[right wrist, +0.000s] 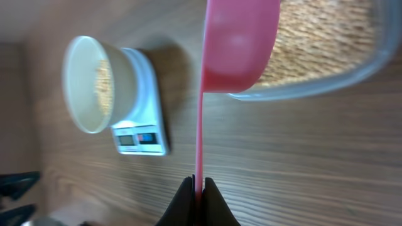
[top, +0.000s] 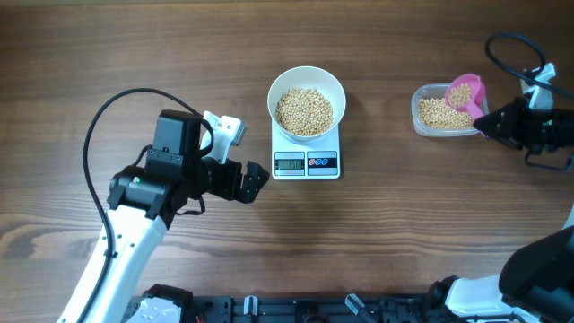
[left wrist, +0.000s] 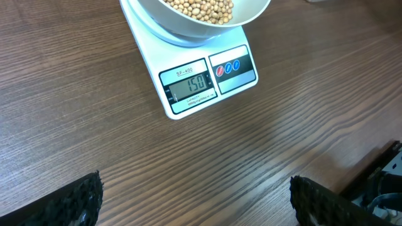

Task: Scoop item into bowl and weigh 150g on scale
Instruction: 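Move the pink scoop right back to the soybean tub, then lift the pink scoop up beside the tub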

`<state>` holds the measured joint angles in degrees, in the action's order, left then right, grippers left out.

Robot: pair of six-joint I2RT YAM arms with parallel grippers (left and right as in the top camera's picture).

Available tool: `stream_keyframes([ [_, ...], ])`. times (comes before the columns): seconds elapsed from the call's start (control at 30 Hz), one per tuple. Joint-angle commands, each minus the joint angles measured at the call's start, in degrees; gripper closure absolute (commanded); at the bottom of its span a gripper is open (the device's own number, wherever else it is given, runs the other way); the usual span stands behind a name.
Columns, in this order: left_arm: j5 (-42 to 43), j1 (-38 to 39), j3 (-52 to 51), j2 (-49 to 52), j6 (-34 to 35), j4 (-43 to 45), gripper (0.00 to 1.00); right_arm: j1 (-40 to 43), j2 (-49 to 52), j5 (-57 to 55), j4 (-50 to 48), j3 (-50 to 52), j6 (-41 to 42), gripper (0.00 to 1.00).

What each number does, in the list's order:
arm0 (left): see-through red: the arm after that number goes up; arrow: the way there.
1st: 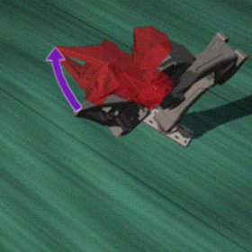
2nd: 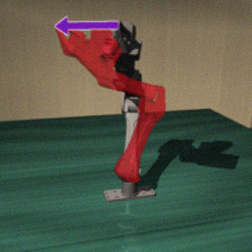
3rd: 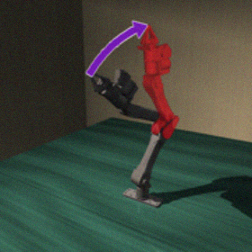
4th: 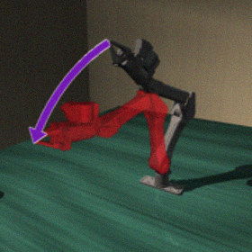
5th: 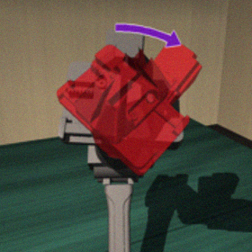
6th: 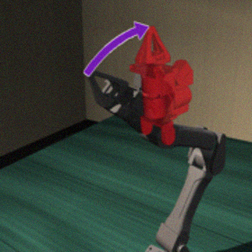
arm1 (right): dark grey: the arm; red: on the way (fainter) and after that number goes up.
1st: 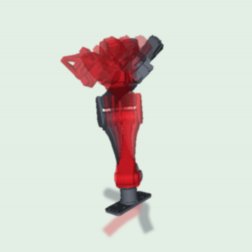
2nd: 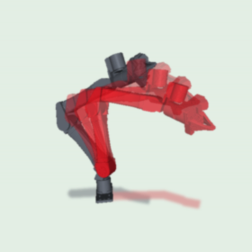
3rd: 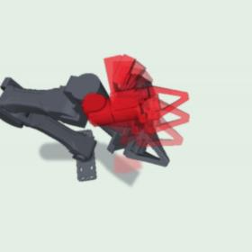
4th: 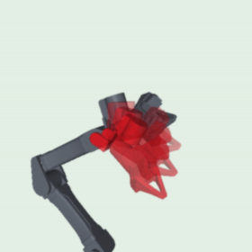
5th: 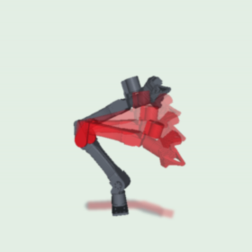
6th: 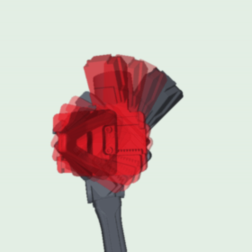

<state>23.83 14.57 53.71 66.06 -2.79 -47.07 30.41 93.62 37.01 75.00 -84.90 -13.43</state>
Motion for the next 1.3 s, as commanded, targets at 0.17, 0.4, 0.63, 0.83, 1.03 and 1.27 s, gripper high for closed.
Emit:
stream_keyframes([
  [0.17, -0.1, -0.3, 0.0, 0.3, -1.3, 0.1, 0.0, -5.2, -1.3, -21.9, -3.7, -0.9, 1.8, 0.96],
  [0.4, -0.1, -0.3, 0.0, 0.3, -1.3, 0.1, 0.0, -15.5, -1.3, -38.6, -6.7, -0.9, 3.1, 0.96],
  [0.63, -0.1, -0.3, 0.0, 0.3, -1.3, 0.1, 0.0, -21.6, -1.3, -48.2, -6.6, -0.9, 4.6, 0.96],
  [0.83, -0.1, -0.3, 0.0, 0.3, -1.3, 0.1, 0.0, -22.9, -1.3, -52.5, -6.9, -0.9, 4.7, 0.96],
  [1.03, -0.1, -0.3, 0.0, 0.3, -1.3, 0.1, 0.0, -24.6, -1.3, -53.4, -8.3, -0.9, 4.6, 0.96],
  [1.27, -0.1, -0.3, 0.0, 0.3, -1.3, 0.1, 0.0, -28.2, -1.3, -56.3, -8.3, -0.9, 5.7, 0.96],
])
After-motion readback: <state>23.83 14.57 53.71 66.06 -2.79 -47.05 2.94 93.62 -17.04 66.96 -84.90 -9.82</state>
